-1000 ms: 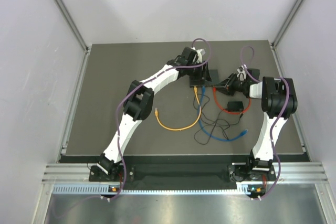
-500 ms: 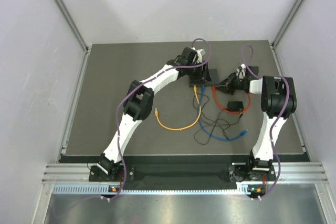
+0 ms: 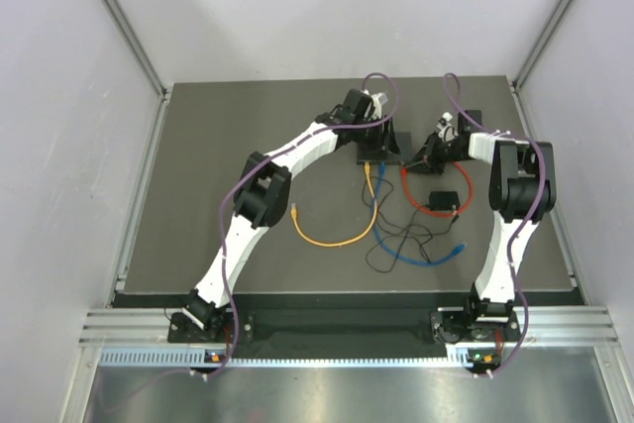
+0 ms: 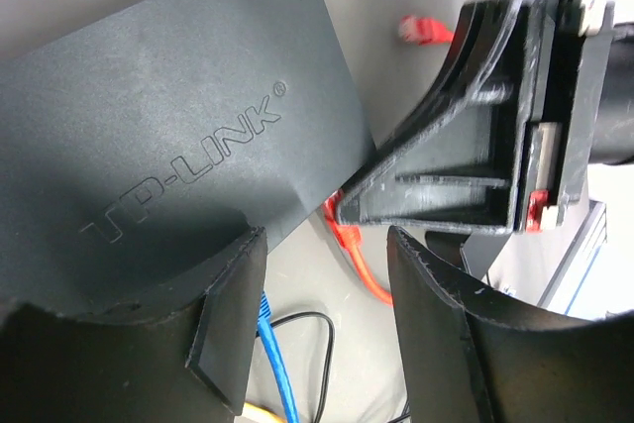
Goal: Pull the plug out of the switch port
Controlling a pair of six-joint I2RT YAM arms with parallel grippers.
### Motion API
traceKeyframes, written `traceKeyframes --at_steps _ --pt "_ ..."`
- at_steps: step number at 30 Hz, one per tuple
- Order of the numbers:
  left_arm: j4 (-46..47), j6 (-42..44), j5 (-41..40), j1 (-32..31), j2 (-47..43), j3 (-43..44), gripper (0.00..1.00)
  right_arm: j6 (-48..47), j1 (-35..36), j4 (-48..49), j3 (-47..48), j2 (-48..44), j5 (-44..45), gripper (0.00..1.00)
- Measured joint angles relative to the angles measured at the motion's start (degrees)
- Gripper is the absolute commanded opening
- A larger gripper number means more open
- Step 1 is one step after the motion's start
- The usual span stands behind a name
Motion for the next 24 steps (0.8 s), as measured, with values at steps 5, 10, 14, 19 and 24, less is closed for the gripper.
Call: traceKeyframes --at_steps 5,10,14,19,24 --pt "0.1 -0.1 0.1 0.0 0.2 0.3 0.57 -5.8 0.2 -7.2 1.8 0.4 0.8 0.0" --pt "0.1 -0.1 0.1 0.0 0.2 0.3 0.57 -7.9 0.0 -8.5 0.8 -0.7 1.2 0.0" --pt "0.0 0.0 0.1 0.0 0.2 0.3 0.58 -7.8 -0.1 -7.7 -5.4 -5.7 3.0 0.0" --pt "-1.0 1.0 -1.5 -0.1 -0.9 -0.5 0.59 -6.3 -0.1 -8.1 -8.7 -11.5 3.7 0.0" --pt "-5.2 2.3 -6.3 -0.1 -7.3 -7.9 0.59 -5.1 -0.1 -11.5 -9.6 -19.7 6.5 0.0"
